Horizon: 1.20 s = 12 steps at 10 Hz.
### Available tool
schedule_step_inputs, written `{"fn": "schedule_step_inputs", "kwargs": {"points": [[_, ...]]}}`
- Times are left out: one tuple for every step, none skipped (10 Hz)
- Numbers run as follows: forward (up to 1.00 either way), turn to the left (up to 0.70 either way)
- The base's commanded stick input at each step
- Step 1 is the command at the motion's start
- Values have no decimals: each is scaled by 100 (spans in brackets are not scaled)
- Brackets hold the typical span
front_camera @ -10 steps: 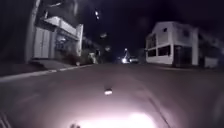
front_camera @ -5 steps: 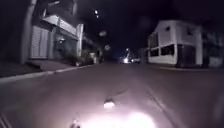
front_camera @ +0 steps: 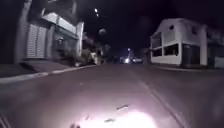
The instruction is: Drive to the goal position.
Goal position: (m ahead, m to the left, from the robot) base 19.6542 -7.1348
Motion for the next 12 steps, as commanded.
{"fn": "schedule_step_inputs", "kwargs": {"points": [[100, 0], [100, 0], [100, 0], [100, 0], [100, -20], [100, -27], [100, -27], [100, -16], [100, 0], [100, 0], [100, 0], [100, 0]]}}
